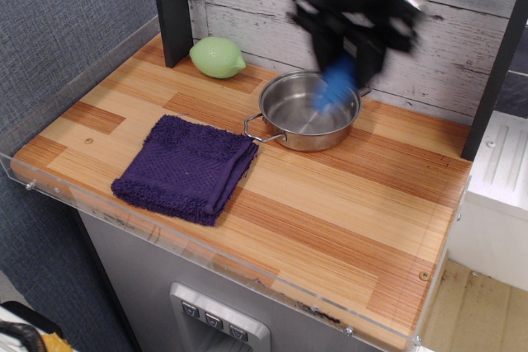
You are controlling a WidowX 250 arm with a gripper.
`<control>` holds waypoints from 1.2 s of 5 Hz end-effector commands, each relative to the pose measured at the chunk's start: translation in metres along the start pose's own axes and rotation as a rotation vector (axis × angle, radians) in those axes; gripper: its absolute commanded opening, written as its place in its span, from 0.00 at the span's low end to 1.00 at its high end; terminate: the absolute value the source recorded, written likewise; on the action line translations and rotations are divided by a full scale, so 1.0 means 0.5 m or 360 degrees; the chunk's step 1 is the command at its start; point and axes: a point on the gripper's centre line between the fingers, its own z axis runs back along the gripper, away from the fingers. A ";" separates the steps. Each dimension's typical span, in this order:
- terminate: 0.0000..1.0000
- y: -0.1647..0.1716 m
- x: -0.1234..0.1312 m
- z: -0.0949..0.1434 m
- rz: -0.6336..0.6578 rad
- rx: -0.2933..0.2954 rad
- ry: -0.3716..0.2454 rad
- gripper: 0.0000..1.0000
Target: Move the blue spoon from right side of steel pan to left side of black cloth.
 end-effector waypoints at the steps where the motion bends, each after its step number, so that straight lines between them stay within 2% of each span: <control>1: 0.00 0.156 -0.078 0.084 0.0154 0.0196 -0.0024 0.00; 2: 0.00 0.252 -0.127 0.061 0.0192 0.0307 0.0103 0.00; 3: 0.00 0.357 -0.151 0.025 0.0180 0.0321 0.0146 0.00; 4: 0.00 0.467 -0.145 -0.005 0.0103 0.0390 0.0202 0.00; 5: 0.00 0.509 -0.151 -0.034 0.0086 0.0400 0.0254 0.00; 6: 0.00 0.505 -0.171 -0.062 0.0094 0.0331 0.0292 0.00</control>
